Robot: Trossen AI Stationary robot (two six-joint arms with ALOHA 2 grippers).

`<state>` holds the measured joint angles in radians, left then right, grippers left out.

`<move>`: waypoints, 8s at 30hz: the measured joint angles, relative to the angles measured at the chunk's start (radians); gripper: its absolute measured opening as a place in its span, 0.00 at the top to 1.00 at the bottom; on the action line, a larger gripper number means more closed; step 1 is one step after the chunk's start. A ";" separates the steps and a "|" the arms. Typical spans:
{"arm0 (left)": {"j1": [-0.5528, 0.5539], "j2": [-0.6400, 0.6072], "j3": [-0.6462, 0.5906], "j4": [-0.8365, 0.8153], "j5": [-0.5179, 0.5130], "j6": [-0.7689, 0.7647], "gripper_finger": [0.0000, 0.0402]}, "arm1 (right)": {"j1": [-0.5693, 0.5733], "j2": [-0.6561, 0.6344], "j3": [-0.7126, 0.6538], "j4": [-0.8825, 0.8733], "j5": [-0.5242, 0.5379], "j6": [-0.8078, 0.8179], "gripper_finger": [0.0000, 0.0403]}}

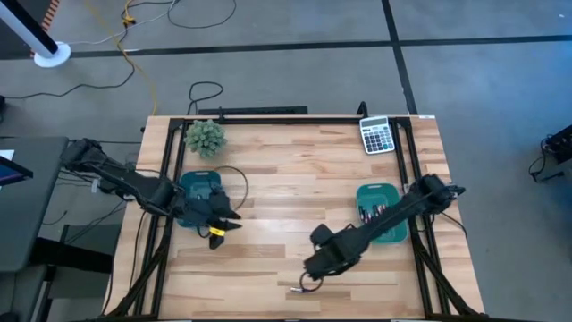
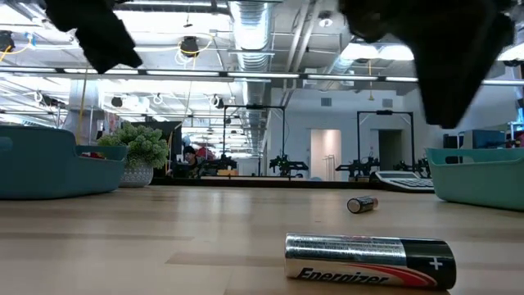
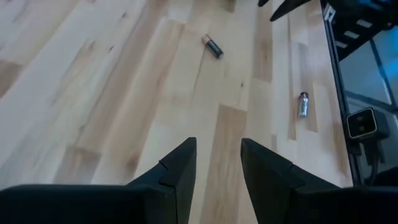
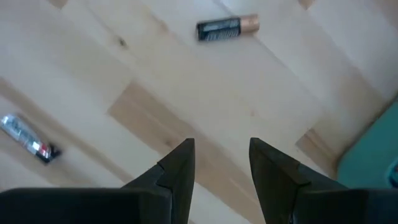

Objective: Sort batteries
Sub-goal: Put the silver battery into the blue bin, then put the black battery into the green bin

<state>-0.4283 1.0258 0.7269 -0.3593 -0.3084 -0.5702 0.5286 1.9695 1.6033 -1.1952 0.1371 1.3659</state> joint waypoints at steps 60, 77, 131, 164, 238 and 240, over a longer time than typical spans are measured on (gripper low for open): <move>-0.100 1.256 0.991 -0.136 0.212 0.071 0.84 | 0.227 -0.255 -0.242 0.263 0.120 -0.176 0.59; -0.097 1.001 0.826 -0.319 0.072 0.043 0.92 | 0.247 -0.254 -0.354 0.595 0.093 -0.294 0.59; 0.645 -0.006 -0.219 -0.491 0.192 -0.130 0.68 | 0.075 -0.255 -0.398 0.754 0.109 0.059 0.59; 0.377 -0.005 0.214 -0.594 0.216 -0.153 0.68 | -0.309 -0.256 -0.306 0.730 -0.117 -0.782 0.59; 0.299 -0.005 0.132 -0.436 0.084 -0.016 0.68 | -0.442 -0.831 -0.687 0.271 -0.015 -0.662 0.98; 0.298 -0.005 0.131 -0.416 0.010 0.010 0.68 | -0.445 -0.900 -0.750 0.251 -0.014 -0.537 0.98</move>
<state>-0.1306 1.0206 0.8578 -0.7749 -0.2982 -0.5600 0.0841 1.0695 0.8529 -0.9443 0.1227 0.8285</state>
